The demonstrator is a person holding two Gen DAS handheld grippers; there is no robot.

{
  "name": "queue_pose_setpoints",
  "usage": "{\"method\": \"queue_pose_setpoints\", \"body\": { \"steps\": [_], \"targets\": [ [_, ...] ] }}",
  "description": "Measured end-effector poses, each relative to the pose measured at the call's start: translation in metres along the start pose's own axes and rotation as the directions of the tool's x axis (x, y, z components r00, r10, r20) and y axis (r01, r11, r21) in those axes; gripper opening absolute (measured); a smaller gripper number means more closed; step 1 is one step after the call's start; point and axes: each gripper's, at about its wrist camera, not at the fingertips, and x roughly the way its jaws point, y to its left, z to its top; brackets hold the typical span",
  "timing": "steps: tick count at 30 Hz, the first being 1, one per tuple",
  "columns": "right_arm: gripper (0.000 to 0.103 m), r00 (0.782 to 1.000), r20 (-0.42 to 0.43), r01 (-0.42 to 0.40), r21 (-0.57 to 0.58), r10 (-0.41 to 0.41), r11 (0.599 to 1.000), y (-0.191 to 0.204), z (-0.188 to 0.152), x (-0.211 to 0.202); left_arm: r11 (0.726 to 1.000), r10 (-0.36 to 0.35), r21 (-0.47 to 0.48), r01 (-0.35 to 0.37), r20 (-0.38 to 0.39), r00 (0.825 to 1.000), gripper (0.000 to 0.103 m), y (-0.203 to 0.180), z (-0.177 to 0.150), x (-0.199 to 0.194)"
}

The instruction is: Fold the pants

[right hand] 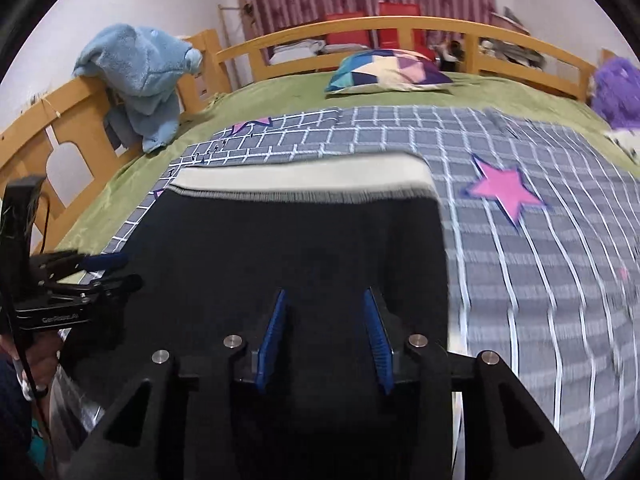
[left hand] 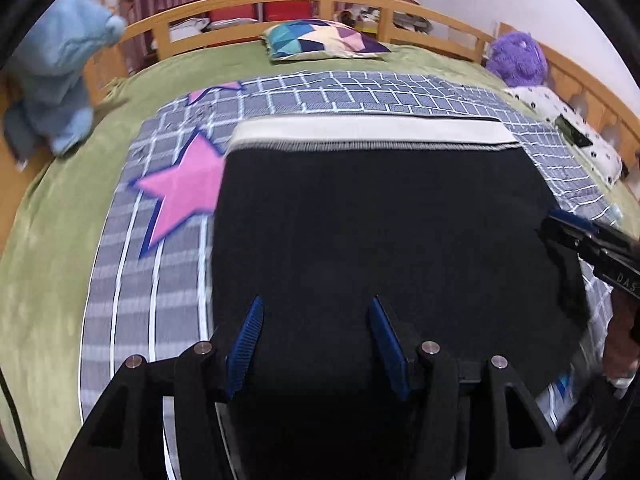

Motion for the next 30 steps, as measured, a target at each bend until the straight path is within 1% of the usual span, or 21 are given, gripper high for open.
{"method": "queue_pose_setpoints", "body": {
  "steps": [3, 6, 8, 9, 10, 12, 14, 16, 17, 18, 19, 20, 22, 23, 24, 26, 27, 29, 30],
  "targets": [
    [0.042, 1.0, 0.004, 0.004, 0.037, -0.004, 0.999, -0.001, -0.024, -0.021, 1.0, 0.014, -0.026, -0.014, 0.002, 1.0, 0.055, -0.002, -0.023, -0.014],
    [0.042, 1.0, -0.011, 0.014, 0.071, -0.013, 0.997, -0.002, -0.045, -0.035, 0.999, 0.042, -0.036, -0.041, 0.03, 0.999, 0.056, -0.007, -0.039, -0.029],
    [0.042, 0.998, -0.041, 0.04, 0.066, -0.037, 0.997, 0.003, -0.05, -0.038, 0.997, 0.065, -0.05, -0.064, 0.029, 0.997, 0.056, -0.01, -0.046, -0.035],
    [0.042, 0.996, -0.07, 0.062, 0.053, -0.058, 0.997, 0.008, -0.052, -0.041, 0.996, 0.07, -0.06, -0.069, 0.028, 0.997, 0.056, -0.011, -0.048, -0.039],
    [0.042, 0.995, -0.079, 0.065, 0.044, -0.061, 0.997, 0.012, -0.052, -0.044, 0.995, 0.073, -0.068, -0.071, 0.027, 0.997, 0.056, -0.012, -0.05, -0.044],
    [0.042, 0.994, -0.089, 0.061, 0.043, -0.057, 0.997, 0.017, -0.052, -0.056, 0.994, 0.075, -0.078, -0.072, 0.033, 0.997, 0.056, -0.012, -0.051, -0.053],
    [0.042, 0.996, -0.069, 0.055, 0.058, -0.051, 0.997, 0.023, -0.05, -0.074, 0.995, 0.061, -0.088, -0.056, 0.06, 0.996, 0.056, -0.013, -0.052, -0.07],
    [0.048, 0.998, -0.006, 0.058, 0.073, -0.057, 0.996, 0.03, -0.042, -0.1, 0.994, 0.083, -0.081, -0.076, 0.088, 0.993, 0.056, -0.018, -0.049, -0.088],
    [0.056, 0.998, 0.016, 0.057, 0.081, -0.059, 0.995, 0.032, -0.038, -0.109, 0.993, 0.098, -0.069, -0.091, 0.112, 0.989, 0.056, -0.023, -0.045, -0.102],
    [0.063, 0.997, 0.043, 0.056, 0.093, -0.061, 0.994, 0.035, -0.033, -0.121, 0.993, 0.106, -0.063, -0.098, 0.13, 0.986, 0.059, -0.025, -0.042, -0.112],
    [0.065, 0.996, 0.061, 0.053, 0.105, -0.06, 0.993, 0.037, -0.028, -0.131, 0.992, 0.117, -0.06, -0.109, 0.15, 0.982, 0.062, -0.029, -0.04, -0.124],
    [0.068, 0.995, 0.078, 0.052, 0.117, -0.061, 0.992, 0.04, -0.025, -0.141, 0.991, 0.128, -0.06, -0.119, 0.177, 0.976, 0.067, -0.034, -0.037, -0.138],
    [0.069, 0.991, 0.104, 0.069, 0.132, -0.083, 0.989, 0.045, -0.016, -0.159, 0.988, 0.15, -0.083, -0.133, 0.239, 0.96, 0.07, -0.038, -0.035, -0.162],
    [0.07, 0.988, 0.118, 0.082, 0.136, -0.099, 0.987, 0.049, -0.012, -0.171, 0.985, 0.163, -0.101, -0.14, 0.272, 0.949, 0.076, -0.04, -0.035, -0.173],
    [0.075, 0.985, 0.131, 0.093, 0.135, -0.111, 0.986, 0.053, -0.011, -0.18, 0.984, 0.166, -0.108, -0.14, 0.293, 0.942, 0.082, -0.041, -0.036, -0.18],
    [0.082, 0.98, 0.153, 0.117, 0.098, -0.131, 0.988, 0.06, -0.008, -0.196, 0.987, 0.155, -0.096, -0.132, 0.308, 0.938, 0.085, -0.042, -0.038, -0.185],
    [0.085, 0.975, 0.167, 0.136, 0.082, -0.148, 0.987, 0.061, -0.009, -0.202, 0.986, 0.164, -0.086, -0.145, 0.303, 0.939, 0.088, -0.044, -0.04, -0.185],
    [0.089, 0.956, 0.199, 0.206, 0.071, -0.216, 0.976, 0.062, -0.016, -0.211, 0.984, 0.177, -0.081, -0.16, 0.286, 0.942, 0.088, -0.049, -0.041, -0.185],
    [0.093, 0.949, 0.204, 0.228, 0.074, -0.238, 0.971, 0.061, -0.02, -0.215, 0.985, 0.167, -0.079, -0.15, 0.281, 0.945, 0.089, -0.051, -0.041, -0.187]
  ]
}}
